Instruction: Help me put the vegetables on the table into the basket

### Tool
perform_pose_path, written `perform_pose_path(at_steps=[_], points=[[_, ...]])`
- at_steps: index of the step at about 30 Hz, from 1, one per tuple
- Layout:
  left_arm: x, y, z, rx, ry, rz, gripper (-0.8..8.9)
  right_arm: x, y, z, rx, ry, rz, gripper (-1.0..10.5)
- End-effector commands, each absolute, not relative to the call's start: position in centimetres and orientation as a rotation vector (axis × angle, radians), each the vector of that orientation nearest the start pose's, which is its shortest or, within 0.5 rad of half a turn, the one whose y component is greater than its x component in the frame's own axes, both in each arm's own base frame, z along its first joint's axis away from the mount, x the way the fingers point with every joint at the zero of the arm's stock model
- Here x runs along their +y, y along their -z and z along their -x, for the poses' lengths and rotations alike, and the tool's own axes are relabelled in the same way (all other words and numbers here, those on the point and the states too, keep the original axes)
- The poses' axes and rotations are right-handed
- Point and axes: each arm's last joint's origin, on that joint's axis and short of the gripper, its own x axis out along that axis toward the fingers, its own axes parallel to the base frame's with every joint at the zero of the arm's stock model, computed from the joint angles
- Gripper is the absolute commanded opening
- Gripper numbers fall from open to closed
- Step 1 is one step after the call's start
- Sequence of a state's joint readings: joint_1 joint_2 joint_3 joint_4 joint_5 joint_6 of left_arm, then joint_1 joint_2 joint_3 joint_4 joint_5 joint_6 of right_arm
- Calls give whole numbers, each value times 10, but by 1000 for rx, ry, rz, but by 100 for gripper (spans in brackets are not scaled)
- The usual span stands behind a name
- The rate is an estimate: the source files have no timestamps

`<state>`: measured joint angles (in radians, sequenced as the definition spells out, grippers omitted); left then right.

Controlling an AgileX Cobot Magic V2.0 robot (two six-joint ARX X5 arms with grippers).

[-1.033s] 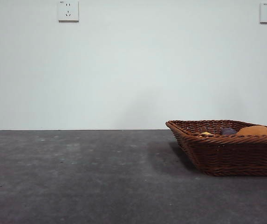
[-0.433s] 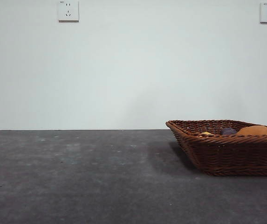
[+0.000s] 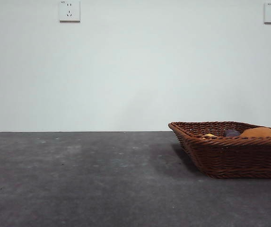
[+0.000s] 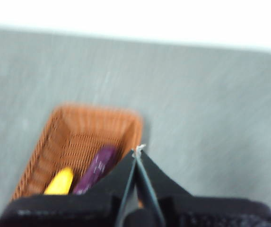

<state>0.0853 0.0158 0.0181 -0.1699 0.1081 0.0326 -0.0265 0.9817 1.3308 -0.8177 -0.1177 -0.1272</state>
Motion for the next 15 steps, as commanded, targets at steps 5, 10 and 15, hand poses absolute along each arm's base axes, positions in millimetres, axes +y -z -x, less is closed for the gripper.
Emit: perform_pose_path(at_steps=[5, 10, 15], points=[[5, -150, -97, 167, 25, -10, -3, 1, -437, -73, 194, -101, 99, 1], [5, -150, -97, 167, 25, -10, -3, 2, -395, -54, 172, -98, 95, 1], [5, -150, -97, 167, 25, -10, -3, 2, -333, -66, 114, -93, 53, 1]])
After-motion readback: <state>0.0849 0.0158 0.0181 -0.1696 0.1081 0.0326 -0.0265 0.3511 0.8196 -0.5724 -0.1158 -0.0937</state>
